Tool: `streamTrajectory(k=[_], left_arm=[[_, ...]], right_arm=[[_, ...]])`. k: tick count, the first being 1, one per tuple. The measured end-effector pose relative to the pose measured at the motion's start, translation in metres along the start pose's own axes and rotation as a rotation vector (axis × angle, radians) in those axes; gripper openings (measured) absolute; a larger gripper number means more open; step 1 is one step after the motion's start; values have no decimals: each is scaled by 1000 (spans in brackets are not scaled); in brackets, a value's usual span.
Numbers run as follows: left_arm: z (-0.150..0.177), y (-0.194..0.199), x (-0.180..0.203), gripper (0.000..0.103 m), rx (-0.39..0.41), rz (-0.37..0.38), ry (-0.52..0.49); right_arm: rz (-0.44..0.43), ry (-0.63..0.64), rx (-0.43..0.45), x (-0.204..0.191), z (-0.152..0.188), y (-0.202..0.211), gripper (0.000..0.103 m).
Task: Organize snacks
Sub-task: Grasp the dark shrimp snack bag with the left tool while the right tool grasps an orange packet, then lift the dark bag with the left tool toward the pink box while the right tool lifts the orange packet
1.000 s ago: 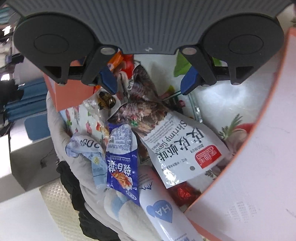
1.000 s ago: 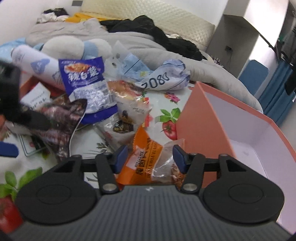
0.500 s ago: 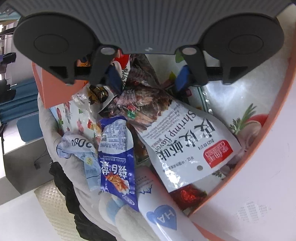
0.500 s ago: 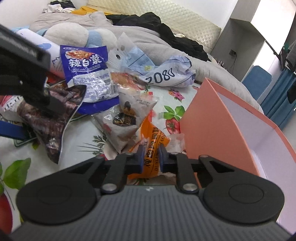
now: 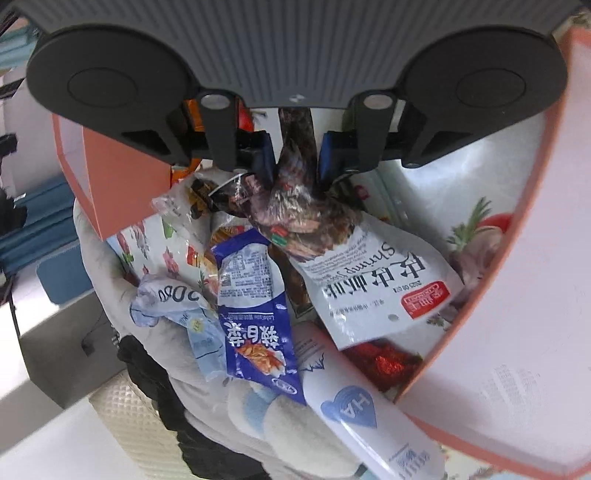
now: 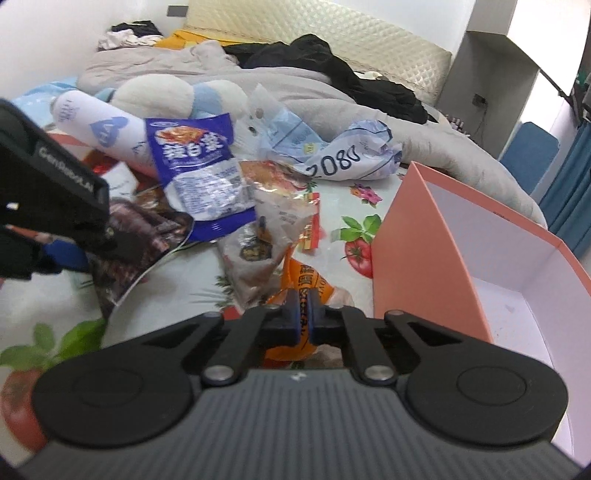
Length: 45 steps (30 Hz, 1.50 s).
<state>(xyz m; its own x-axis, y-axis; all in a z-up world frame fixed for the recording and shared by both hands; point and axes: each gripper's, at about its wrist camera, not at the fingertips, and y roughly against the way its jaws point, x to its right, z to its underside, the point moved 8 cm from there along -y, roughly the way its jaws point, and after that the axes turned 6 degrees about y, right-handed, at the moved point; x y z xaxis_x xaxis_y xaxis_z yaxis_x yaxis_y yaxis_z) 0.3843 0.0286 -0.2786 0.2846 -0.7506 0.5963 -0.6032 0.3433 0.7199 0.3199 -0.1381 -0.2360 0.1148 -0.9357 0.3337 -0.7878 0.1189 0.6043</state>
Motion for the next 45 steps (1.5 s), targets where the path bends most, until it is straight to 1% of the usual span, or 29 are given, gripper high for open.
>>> streamTrajectory(k=[3,7,9,11,13,17,20,22,23,24,25,26,28,30,31,33,36,38,39,40,41,44,45], left_arm=[[7,17,-4,25,0,-22,-33],[24,43,-10,24,-1,-54,-106],[35,54,-15,23,-5,-66,-136],[47,65,-19,23,-9,-68,-156],[59,75,-25,23,-10,-78,-183],[80,84,-39,21,-24,-86,-188],[92,90,-44,21,-17,-97,-216],[97,93,-48,21,-11,-98,-217],[98,94,-48,20,-11,-93,-211],[100,95,-49,20,-8,-91,-210],[100,96,-49,20,-4,-91,-213],[101,96,-49,20,-1,-92,-215],[103,100,-51,19,4,-91,-216],[103,102,-51,19,11,-85,-215],[103,104,-51,19,15,-85,-219],[104,105,-53,18,16,-93,-226],[105,106,-55,18,14,-93,-224],[104,106,-54,18,18,-96,-225],[104,107,-53,18,19,-97,-224],[104,107,-52,18,17,-94,-226],[104,107,-50,18,17,-89,-229],[102,110,-42,16,21,-77,-248],[99,110,-39,16,22,-72,-248]], right_arm=[[-29,-6,8,-4,3,14,5],[-85,-33,8,-9,9,36,5],[-127,-43,10,-13,15,50,5],[-195,-60,-1,-19,22,64,5],[-236,-62,1,-26,28,78,5],[-313,-57,7,-37,40,98,9],[-333,-33,-14,-40,46,103,9],[-334,-10,-9,-38,48,106,9],[-337,-8,-6,-36,48,106,17],[-342,-11,-8,-35,48,105,29],[-347,-21,-11,-33,48,104,53],[-357,-35,-8,-31,47,103,65],[-372,-47,-14,-27,47,99,66],[-381,-63,-47,-25,50,89,74],[-389,-73,-66,-25,52,84,80],[-419,-80,-92,-26,54,75,80],[-456,-53,-140,-32,59,62,80],[-475,-71,-145,-33,60,58,78],[-488,-74,-149,-33,60,57,76],[-504,-70,-159,-35,61,57,66],[-512,-71,-162,-35,60,57,61],[-498,-57,-166,-34,57,63,53],[-494,-47,-158,-33,56,67,52]])
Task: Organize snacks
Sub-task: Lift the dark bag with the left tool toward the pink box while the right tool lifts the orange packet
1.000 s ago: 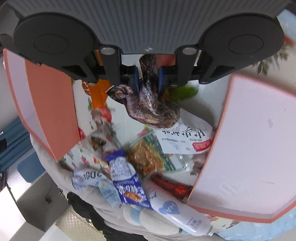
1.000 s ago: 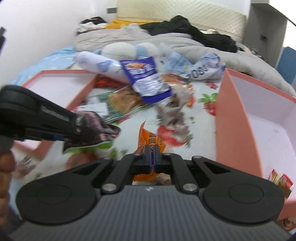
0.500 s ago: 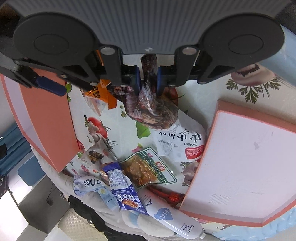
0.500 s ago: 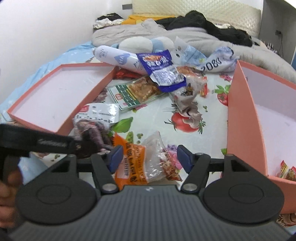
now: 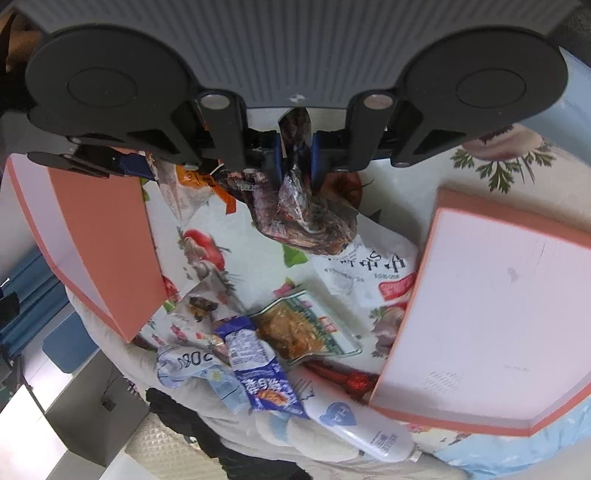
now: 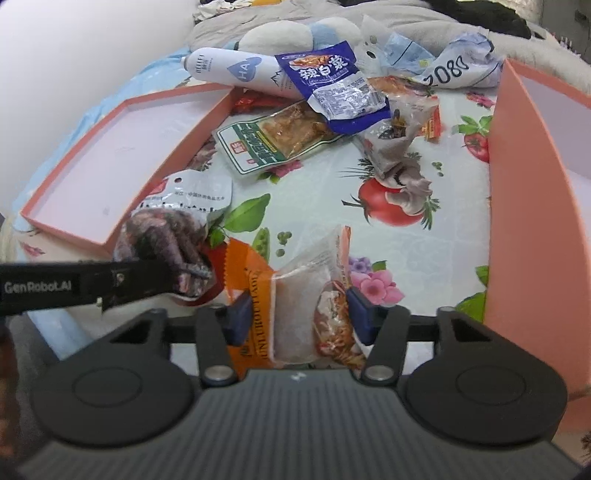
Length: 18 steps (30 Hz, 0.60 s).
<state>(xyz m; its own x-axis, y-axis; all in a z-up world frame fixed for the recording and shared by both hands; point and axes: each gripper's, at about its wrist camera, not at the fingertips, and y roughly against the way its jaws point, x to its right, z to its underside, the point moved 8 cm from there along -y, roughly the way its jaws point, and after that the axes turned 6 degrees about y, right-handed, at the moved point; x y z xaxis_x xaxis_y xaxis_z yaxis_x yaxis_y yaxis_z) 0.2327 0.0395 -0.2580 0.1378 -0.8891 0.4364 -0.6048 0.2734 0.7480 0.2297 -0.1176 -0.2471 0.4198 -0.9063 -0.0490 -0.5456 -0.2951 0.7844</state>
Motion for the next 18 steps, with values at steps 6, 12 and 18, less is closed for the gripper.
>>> streamTrajectory(k=[6,12,18], left_arm=[[-15,15,14,13,39,12,-13],[-31,31,37,12,78,17,-56],[-51,49,77,12,112,57,-125]], right_arm=[[87,-24,44,16,-11,29,52],[122,-52,92,32,-24,62,52],[151,-80,147,51,-43,96,52]])
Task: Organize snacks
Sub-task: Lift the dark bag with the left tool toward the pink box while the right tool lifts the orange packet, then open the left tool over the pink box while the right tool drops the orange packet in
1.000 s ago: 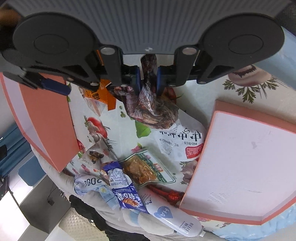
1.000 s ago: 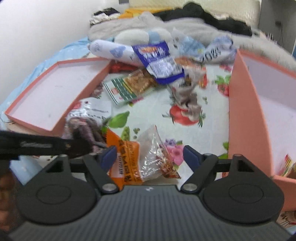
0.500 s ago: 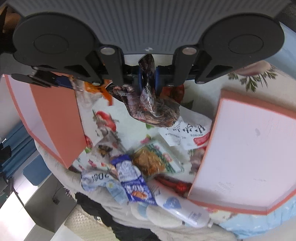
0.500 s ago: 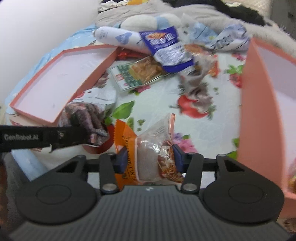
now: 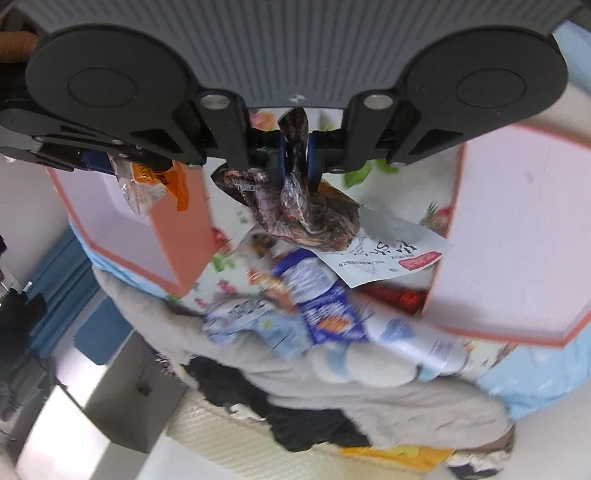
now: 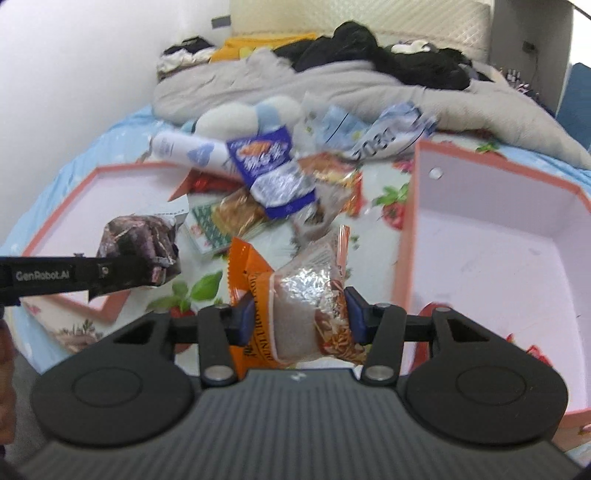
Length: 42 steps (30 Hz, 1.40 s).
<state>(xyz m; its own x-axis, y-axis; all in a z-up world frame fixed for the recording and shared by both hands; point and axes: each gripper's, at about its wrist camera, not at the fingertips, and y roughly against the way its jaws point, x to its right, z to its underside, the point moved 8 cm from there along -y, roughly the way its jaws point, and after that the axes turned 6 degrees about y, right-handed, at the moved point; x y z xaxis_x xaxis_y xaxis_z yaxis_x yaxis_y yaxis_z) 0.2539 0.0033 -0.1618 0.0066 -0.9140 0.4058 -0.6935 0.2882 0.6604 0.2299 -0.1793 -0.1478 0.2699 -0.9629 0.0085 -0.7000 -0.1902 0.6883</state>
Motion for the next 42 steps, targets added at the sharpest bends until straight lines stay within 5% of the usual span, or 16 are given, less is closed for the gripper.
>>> streamTrajectory(k=[15,21,32,42], left_arm=[[-56,43,129,12,114,139,-127],[-53,35,187,12,90,215,-152],[-8,-33,262,13,-62,240,-237],[48,-109,258,13,-274,140,-263]], right_arm=[[132,-56,196,76,-60,89,52],[195,-120,235,122,-61,115,52],[263,-204,158,189,-8,100,53],[246,-286,34,219,61,53,54]])
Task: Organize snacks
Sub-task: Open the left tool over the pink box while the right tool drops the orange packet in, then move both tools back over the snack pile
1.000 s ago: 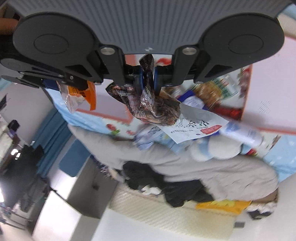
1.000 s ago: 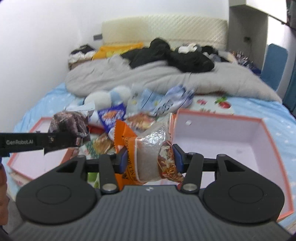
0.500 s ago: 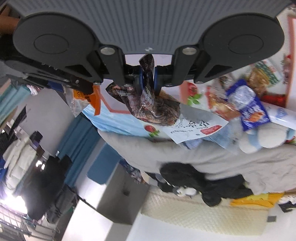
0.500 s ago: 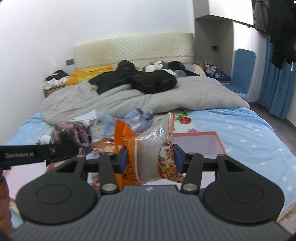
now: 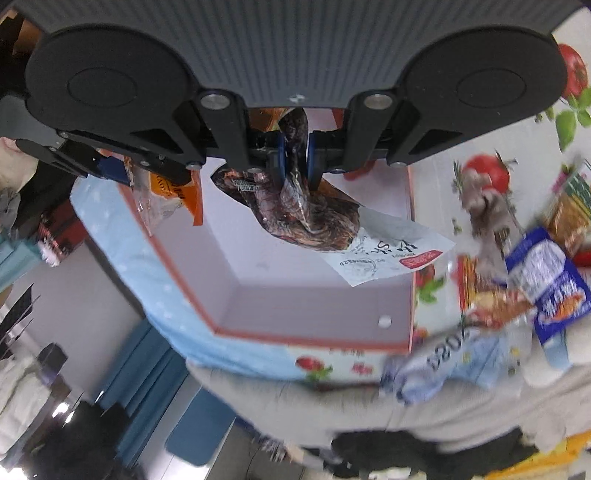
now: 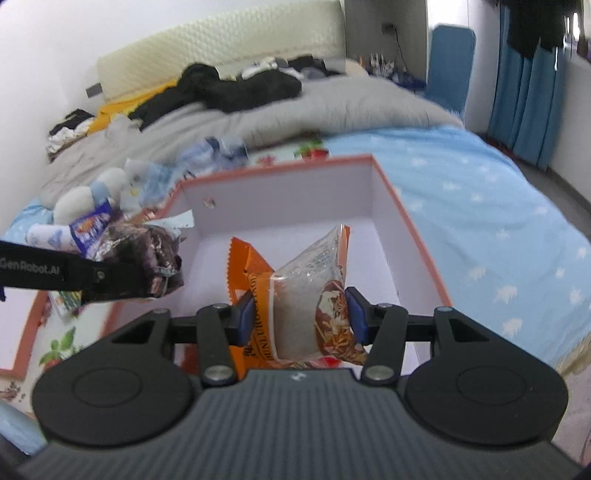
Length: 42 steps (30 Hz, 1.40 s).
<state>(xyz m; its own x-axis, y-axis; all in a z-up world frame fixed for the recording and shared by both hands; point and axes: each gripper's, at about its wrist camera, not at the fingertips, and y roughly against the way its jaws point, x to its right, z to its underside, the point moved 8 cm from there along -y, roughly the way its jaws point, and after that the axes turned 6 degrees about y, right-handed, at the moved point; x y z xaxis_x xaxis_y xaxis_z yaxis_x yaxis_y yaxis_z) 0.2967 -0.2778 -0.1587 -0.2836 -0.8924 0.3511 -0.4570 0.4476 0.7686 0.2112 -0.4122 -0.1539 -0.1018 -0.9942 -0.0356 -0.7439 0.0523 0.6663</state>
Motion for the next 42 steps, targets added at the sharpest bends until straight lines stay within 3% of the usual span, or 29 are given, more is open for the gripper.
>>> streamTrajectory(k=[10,12,14,17,22,24,26,42], left_arm=[[1,-24,-8,13,-44,-52,-3],[2,-26,-10,20,-56,-39,13],[2,-27,-16,34,-64,-27,53],[0,-23,-19,50,-43,-57,45],[-9,-4,-18,69,0,-58,25],[-13,9,-17,69,35,-62,21],[-17,23,-15,69,66,-49,18],[-24,144,-40,69,309,-68,2]], right_arm=[[-25,-7,-62,3,18,-31,56],[-25,-11,-64,4,19,-30,59],[-26,-5,-61,5,18,-29,66],[-16,-15,-62,7,17,-28,66],[-22,-33,-39,7,11,-17,67],[-27,-43,-19,6,6,-10,70],[-26,-49,15,4,-1,-1,91],[-155,-19,208,-61,-53,71,92]])
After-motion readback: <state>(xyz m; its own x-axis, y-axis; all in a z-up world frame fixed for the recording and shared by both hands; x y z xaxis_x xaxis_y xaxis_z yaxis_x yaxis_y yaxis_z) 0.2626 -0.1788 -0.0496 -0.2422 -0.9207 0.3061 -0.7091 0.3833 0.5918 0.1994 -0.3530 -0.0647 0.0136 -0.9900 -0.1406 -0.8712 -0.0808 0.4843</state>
